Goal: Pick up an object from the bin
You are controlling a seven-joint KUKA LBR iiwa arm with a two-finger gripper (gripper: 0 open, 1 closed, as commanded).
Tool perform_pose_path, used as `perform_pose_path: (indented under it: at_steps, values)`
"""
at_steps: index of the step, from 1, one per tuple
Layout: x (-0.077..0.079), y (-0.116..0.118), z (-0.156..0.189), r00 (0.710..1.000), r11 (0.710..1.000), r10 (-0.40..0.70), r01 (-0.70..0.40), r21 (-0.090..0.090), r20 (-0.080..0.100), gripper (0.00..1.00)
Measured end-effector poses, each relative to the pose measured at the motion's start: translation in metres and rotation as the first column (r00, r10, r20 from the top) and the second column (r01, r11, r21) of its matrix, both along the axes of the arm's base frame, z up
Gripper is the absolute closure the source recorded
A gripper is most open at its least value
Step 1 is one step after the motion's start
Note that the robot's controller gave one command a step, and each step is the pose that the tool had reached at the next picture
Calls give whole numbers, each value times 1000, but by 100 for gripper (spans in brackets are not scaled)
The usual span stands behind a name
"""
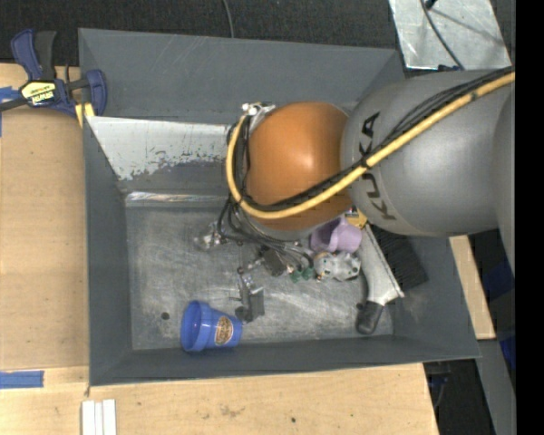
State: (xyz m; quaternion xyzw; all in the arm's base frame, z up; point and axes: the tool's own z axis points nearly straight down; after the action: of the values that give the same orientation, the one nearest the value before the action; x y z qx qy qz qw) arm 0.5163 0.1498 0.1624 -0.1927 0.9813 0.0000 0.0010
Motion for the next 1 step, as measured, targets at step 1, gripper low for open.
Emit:
perform_pose_path:
  at_steps: [1]
  values:
    - [2,-2,-11,994,994,109,-109,1,7,0]
